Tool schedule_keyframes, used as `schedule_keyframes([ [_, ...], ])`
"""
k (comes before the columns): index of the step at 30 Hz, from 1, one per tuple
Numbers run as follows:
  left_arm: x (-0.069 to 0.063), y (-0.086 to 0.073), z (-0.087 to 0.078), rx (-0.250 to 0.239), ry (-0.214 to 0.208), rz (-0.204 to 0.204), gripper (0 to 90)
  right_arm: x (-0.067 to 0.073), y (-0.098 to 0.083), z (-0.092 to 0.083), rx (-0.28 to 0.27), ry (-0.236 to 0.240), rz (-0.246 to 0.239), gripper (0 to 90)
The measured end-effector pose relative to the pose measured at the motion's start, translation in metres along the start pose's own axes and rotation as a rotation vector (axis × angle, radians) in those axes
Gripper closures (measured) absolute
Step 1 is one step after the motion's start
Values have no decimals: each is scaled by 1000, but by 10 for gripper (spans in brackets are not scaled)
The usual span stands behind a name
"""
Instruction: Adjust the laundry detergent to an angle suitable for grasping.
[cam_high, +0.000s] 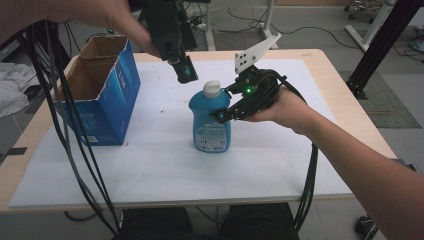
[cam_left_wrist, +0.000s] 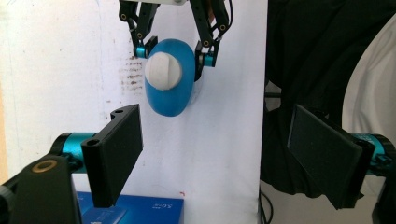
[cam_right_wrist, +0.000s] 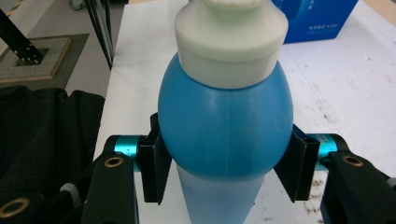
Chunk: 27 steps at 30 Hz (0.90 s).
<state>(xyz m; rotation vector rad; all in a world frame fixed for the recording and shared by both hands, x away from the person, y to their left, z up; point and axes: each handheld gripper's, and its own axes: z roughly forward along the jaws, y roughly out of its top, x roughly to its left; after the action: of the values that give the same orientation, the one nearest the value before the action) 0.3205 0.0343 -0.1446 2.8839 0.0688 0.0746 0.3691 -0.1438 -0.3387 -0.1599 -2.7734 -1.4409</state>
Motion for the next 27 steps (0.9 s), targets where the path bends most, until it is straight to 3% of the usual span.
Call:
schedule_keyframes([
  [5,0,1,0,0,-1,2,181,1,-1,-1,13,1,-5,391],
  [11,-1,2,0,0,-3,5,181,4,1,-1,24,-17,18,218],
  [16,-1,1,-1,-2,0,2,181,4,2,-7,35,2,33,218],
  [20,-2,1,-1,0,0,3,181,5,5,-18,58,6,43,217],
  [27,-1,1,-1,-3,0,5,181,3,8,-57,106,-25,92,217],
])
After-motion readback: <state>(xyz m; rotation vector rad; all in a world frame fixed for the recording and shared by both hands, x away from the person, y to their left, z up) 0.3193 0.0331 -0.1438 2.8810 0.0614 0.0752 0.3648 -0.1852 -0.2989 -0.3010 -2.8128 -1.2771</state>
